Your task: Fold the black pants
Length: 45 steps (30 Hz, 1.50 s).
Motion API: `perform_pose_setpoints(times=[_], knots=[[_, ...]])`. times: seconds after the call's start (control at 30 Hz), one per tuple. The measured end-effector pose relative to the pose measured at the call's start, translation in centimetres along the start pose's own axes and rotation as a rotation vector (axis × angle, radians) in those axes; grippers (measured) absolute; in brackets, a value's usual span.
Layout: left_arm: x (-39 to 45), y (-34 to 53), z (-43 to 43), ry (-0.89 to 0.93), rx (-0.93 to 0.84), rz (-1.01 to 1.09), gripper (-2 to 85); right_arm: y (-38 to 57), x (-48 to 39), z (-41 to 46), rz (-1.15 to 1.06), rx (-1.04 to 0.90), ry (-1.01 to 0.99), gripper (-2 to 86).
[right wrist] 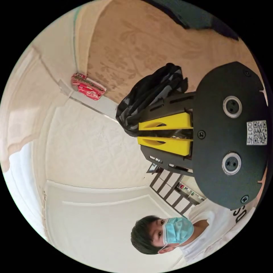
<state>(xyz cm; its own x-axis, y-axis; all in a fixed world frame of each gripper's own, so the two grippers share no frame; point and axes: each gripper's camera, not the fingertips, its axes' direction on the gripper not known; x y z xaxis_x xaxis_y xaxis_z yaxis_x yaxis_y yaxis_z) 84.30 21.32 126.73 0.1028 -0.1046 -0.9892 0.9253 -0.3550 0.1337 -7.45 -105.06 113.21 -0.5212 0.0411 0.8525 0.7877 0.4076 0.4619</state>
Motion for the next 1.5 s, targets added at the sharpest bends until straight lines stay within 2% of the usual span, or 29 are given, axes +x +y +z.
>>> perform_pose_setpoints(times=[0.1, 0.2, 0.3, 0.43, 0.57, 0.73, 0.83, 0.97, 1.07, 1.1, 1.17, 1.2, 1.27, 1.3, 1.37, 1.4, 1.47, 1.5], knots=[[-0.1, 3.6, 5.9, -0.032, -0.020, 0.015, -1.5, -5.6, -0.4, -4.5, -0.025, -0.092, 0.070, 0.8], [-2.8, 9.0, 10.8, -0.146, -0.077, -0.038, -1.5, -8.4, 1.5, -8.9, -0.006, -0.230, 0.171, 0.7], [-7.1, 15.6, 15.0, -0.325, -0.230, -0.103, -1.6, -8.4, 5.7, -12.9, 0.080, -0.424, 0.277, 0.8], [-12.7, 25.3, 19.6, -0.533, -0.413, -0.321, -1.5, -4.9, 11.1, -16.6, 0.215, -0.648, 0.509, 1.1], [-12.7, 28.2, 22.5, -0.541, -0.446, -0.292, -1.5, -3.2, 8.8, -18.8, 0.158, -0.534, 0.438, 1.5], [-10.9, 29.5, 26.5, -0.559, -0.571, -0.140, -1.5, -2.6, 3.4, -17.5, -0.012, -0.537, 0.542, 1.7], [-11.7, 32.3, 28.1, -0.543, -0.587, -0.257, -1.4, -1.1, 2.2, -17.2, 0.027, -0.490, 0.581, 1.7], [-12.3, 36.4, 28.1, -0.534, -0.510, -0.458, -1.1, 2.3, 2.1, -16.0, 0.215, -0.434, 0.559, 1.3], [-11.0, 38.3, 27.7, -0.566, -0.526, -0.493, -1.0, 3.6, -0.8, -14.0, 0.164, -0.443, 0.628, 0.8], [-10.3, 38.4, 27.8, -0.583, -0.538, -0.469, -1.0, 3.5, -2.9, -13.0, 0.092, -0.426, 0.692, 0.7], [-6.5, 38.5, 29.4, -0.707, -0.615, -0.262, -0.9, 3.0, -6.5, -10.2, -0.074, -0.453, 0.798, 0.5], [-5.4, 38.4, 30.2, -0.733, -0.635, -0.184, -0.9, 2.9, -8.5, -7.6, -0.196, -0.504, 0.883, 0.4], [-1.9, 38.5, 33.9, -0.795, -0.695, 0.122, -0.9, 3.2, -10.7, -2.8, -0.378, -0.594, 0.994, 0.3], [-1.3, 38.7, 34.9, -0.803, -0.711, 0.184, -0.9, 3.9, -11.3, 0.7, -0.469, -0.662, 1.059, 0.2], [-0.4, 40.1, 38.3, -0.849, -0.799, 0.349, -0.9, 5.5, -10.8, 5.8, -0.535, -0.802, 1.160, 0.2], [-0.5, 40.6, 38.9, -0.877, -0.828, 0.365, -0.9, 7.0, -9.8, 8.6, -0.540, -0.899, 1.232, 0.2], [-2.0, 43.8, 40.5, -1.097, -0.963, 0.430, -0.9, 9.3, -8.2, 11.6, -0.543, -0.984, 1.349, 0.3], [-2.2, 44.7, 40.6, -1.110, -0.989, 0.471, -0.9, 11.0, -7.7, 13.0, -0.570, -1.010, 1.388, 0.3]])
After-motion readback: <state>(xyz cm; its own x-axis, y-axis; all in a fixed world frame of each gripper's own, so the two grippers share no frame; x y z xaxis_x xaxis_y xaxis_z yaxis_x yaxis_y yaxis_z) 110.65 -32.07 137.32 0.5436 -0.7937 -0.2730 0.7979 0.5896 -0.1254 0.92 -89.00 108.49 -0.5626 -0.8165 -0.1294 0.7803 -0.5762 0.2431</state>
